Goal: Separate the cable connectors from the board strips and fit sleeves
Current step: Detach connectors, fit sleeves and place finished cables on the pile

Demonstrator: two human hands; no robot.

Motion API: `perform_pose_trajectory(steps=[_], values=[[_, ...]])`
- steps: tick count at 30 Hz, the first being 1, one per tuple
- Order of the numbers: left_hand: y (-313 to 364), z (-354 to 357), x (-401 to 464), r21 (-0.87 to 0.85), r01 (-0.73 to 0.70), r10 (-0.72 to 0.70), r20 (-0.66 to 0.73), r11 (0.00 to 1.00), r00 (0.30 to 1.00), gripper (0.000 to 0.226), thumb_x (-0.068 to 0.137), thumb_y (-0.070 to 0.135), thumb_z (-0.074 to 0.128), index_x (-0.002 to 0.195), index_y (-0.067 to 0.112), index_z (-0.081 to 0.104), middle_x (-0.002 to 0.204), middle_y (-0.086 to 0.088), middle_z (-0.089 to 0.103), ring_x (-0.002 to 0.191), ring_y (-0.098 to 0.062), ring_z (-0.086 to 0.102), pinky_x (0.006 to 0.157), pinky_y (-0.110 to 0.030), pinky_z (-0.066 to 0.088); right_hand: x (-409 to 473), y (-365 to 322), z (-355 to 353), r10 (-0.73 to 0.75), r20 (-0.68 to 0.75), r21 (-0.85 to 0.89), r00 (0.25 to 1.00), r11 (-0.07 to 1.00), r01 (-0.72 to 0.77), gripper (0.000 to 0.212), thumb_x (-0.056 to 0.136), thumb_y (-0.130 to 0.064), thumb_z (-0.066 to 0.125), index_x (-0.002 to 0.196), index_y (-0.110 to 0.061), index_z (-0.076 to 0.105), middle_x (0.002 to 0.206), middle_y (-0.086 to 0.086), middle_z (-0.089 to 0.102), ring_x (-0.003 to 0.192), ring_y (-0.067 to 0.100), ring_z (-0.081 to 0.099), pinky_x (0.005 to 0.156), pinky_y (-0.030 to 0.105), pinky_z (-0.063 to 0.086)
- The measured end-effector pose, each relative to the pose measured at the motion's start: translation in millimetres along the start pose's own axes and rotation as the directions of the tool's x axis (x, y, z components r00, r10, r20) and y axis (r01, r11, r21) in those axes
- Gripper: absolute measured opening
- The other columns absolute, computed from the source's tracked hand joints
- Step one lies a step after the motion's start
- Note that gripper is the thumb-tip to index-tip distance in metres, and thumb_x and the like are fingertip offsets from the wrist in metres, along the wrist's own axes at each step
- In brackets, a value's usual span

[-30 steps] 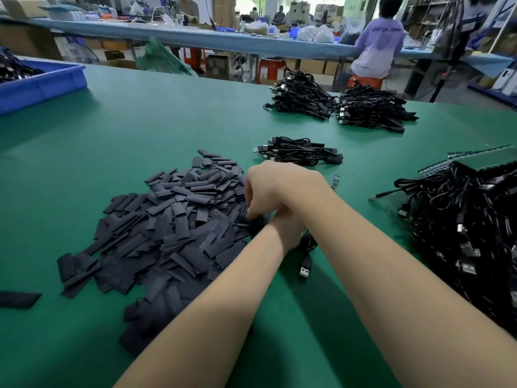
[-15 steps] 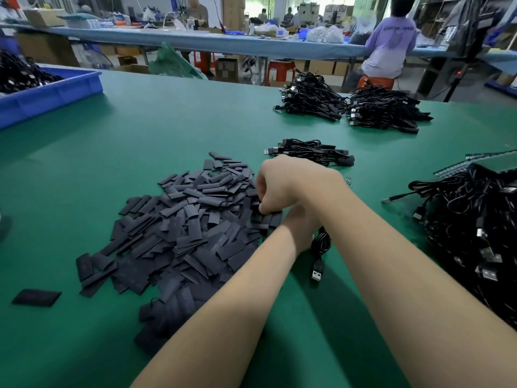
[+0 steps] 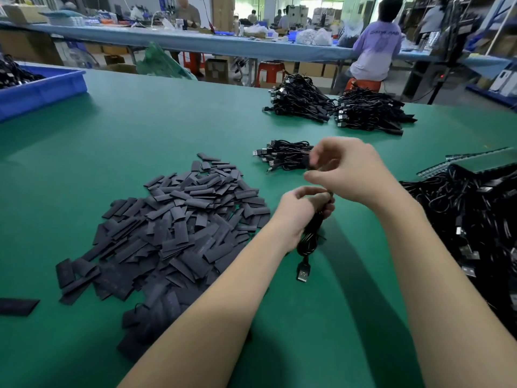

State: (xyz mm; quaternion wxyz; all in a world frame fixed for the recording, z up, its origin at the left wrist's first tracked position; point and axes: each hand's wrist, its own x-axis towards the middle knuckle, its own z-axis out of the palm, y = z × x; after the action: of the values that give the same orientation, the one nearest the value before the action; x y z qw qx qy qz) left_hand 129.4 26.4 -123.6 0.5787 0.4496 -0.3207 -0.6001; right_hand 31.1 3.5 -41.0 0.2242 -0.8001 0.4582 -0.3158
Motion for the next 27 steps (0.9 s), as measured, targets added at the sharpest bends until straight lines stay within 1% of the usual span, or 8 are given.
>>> perform_pose_trajectory(steps=[2, 4, 9, 12, 17, 22, 24, 27], values=[[1.7, 1.7, 0.7, -0.017, 0.011, -0.011, -0.009, 1.0, 1.0, 0.013, 0.097, -0.006, 0.057, 0.09, 0.004, 0.061, 0.08, -0.012, 0.067, 0.059, -0.011, 0.063, 0.059, -0.018, 0.054, -10.9, 19.4, -6.4, 0.111, -0.09, 0.235, 0.99, 0.968, -0.087, 0.023, 0.083, -0.006, 0.072, 0.096, -0.025, 0.068, 0.084, -0.004, 0.075, 0.067, 0.012, 0.064, 0.061, 0.017, 0.051], [1.7, 2.4, 1.5, -0.021, 0.009, -0.009, -0.009, 1.0, 1.0, 0.009, 0.097, -0.003, 0.058, 0.092, 0.004, 0.062, 0.081, -0.012, 0.067, 0.06, -0.011, 0.063, 0.058, -0.017, 0.054, -22.7, 38.3, -8.3, 0.194, -0.123, 0.43, 0.973, 0.894, -0.124, 0.028, 0.086, -0.001, 0.071, 0.102, -0.023, 0.071, 0.09, -0.003, 0.078, 0.07, 0.013, 0.068, 0.061, 0.02, 0.053], [2.5, 3.1, -0.7, -0.01, 0.005, -0.006, -0.034, 1.0, 0.999, 0.006, 0.1, 0.006, 0.06, 0.105, 0.004, 0.06, 0.083, -0.011, 0.066, 0.061, -0.01, 0.061, 0.054, -0.016, 0.051, -43.9, 68.2, 9.7, 0.383, -0.079, 0.792, 0.92, 0.585, -0.176, 0.018, 0.09, -0.001, 0.073, 0.1, -0.016, 0.073, 0.092, -0.003, 0.077, 0.076, 0.013, 0.071, 0.069, 0.021, 0.055], [7.0, 4.1, -2.9, -0.03, 0.024, -0.025, -0.032, 0.999, 0.999, 0.001, 0.099, 0.007, 0.06, 0.098, 0.007, 0.06, 0.082, -0.011, 0.066, 0.06, -0.012, 0.06, 0.053, -0.017, 0.052, -43.9, 74.0, 16.0, 0.427, -0.047, 0.838, 0.903, 0.509, -0.197, 0.017, 0.089, -0.01, 0.076, 0.099, -0.024, 0.073, 0.095, -0.008, 0.078, 0.079, 0.01, 0.072, 0.068, 0.019, 0.051], [11.7, 4.1, -4.2, -0.032, 0.057, -0.057, -0.005, 0.998, 0.998, 0.008, 0.099, 0.005, 0.061, 0.091, 0.009, 0.061, 0.075, -0.01, 0.064, 0.053, -0.012, 0.058, 0.051, -0.018, 0.051, -44.2, 72.2, 13.8, 0.423, -0.079, 0.84, 0.903, 0.515, -0.168, 0.011, 0.088, -0.022, 0.079, 0.092, -0.032, 0.076, 0.099, -0.011, 0.077, 0.073, 0.003, 0.061, 0.07, 0.023, 0.042], [13.9, 3.6, -3.6, -0.015, 0.043, -0.043, 0.005, 0.999, 0.999, 0.001, 0.098, 0.004, 0.061, 0.098, 0.004, 0.062, 0.074, -0.009, 0.063, 0.054, -0.01, 0.057, 0.055, -0.017, 0.053, -46.5, 71.4, 11.8, 0.396, -0.077, 0.844, 0.915, 0.514, -0.151, 0.01, 0.087, -0.025, 0.079, 0.088, -0.035, 0.078, 0.1, -0.012, 0.077, 0.072, 0.002, 0.06, 0.07, 0.022, 0.043], [13.2, 2.7, -3.9, 0.003, 0.043, -0.043, 0.013, 0.999, 0.999, 0.004, 0.098, 0.005, 0.061, 0.101, 0.003, 0.063, 0.073, -0.008, 0.063, 0.055, -0.01, 0.057, 0.056, -0.017, 0.053, -46.4, 71.7, 12.6, 0.386, -0.074, 0.836, 0.92, 0.527, -0.154, 0.011, 0.087, -0.025, 0.08, 0.088, -0.036, 0.078, 0.101, -0.011, 0.077, 0.072, 0.002, 0.061, 0.071, 0.022, 0.043], [13.0, 1.0, -4.6, 0.025, 0.047, -0.048, 0.029, 0.999, 0.998, 0.003, 0.097, 0.005, 0.062, 0.099, 0.003, 0.065, 0.073, -0.008, 0.063, 0.058, -0.012, 0.057, 0.057, -0.017, 0.053, -46.0, 72.1, 13.8, 0.371, -0.061, 0.83, 0.927, 0.534, -0.159, 0.011, 0.087, -0.025, 0.08, 0.09, -0.036, 0.078, 0.102, -0.011, 0.077, 0.072, 0.002, 0.061, 0.073, 0.025, 0.043]])
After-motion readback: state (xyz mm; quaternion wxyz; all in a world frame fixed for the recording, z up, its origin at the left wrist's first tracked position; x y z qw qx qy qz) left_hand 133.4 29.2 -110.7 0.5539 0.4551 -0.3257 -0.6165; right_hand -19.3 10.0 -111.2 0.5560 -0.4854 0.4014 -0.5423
